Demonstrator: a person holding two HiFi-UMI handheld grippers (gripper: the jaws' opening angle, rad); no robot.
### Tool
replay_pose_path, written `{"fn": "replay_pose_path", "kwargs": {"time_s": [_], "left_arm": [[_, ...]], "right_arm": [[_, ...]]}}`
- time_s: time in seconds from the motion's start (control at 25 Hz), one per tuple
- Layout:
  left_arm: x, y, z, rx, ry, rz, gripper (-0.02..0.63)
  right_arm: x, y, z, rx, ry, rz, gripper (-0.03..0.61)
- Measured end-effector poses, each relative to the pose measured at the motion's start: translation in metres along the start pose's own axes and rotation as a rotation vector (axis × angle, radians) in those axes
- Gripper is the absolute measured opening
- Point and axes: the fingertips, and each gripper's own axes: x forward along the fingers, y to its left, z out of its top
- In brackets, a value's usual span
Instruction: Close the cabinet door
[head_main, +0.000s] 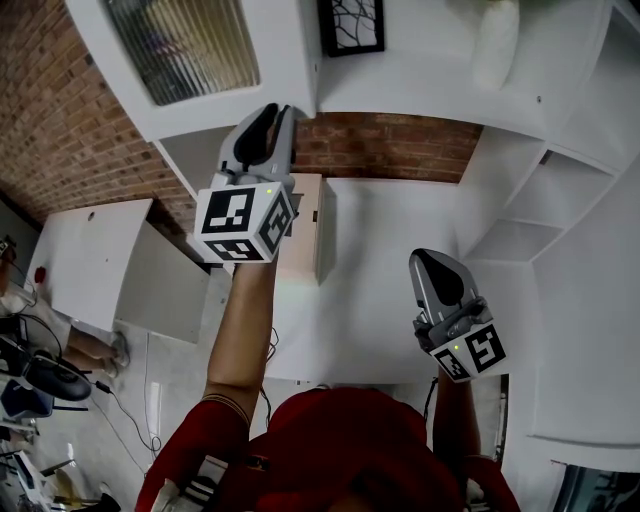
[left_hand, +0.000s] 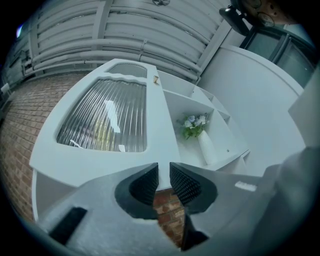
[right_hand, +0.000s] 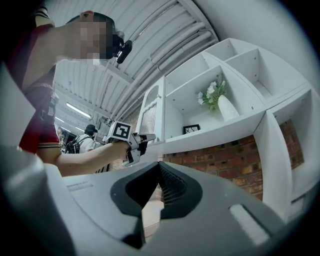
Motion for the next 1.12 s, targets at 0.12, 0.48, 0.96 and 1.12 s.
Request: {"fn": "replay_pose_path", "kwargs": {"time_s": [0.12, 0.48, 0.96, 1.12], "left_arm": [[0.003, 0.001, -0.001, -0.001, -0.001, -0.003, 0.067], [0.005, 0.004, -0.002, -0.005, -0.003, -0.009, 0.055], [0.002, 0.003, -0.001, -0.016, 0.004, -0.047, 0.052], [0.000, 0.002, 0.001, -0.012, 0.009, -0.056, 0.052]], "right_arm": [[0.000, 0.001, -0.002, 0.002, 0.006, 0.001, 0.014], [-0.001, 0.005, -0.001, 0.000, 0.012, -0.006, 0.014], [0.001, 0.011, 0.003, 0.000, 0.004, -0.007, 0.014], [0.002, 0.014, 0.003, 0.001, 0.006, -0.004, 0.014]]}}
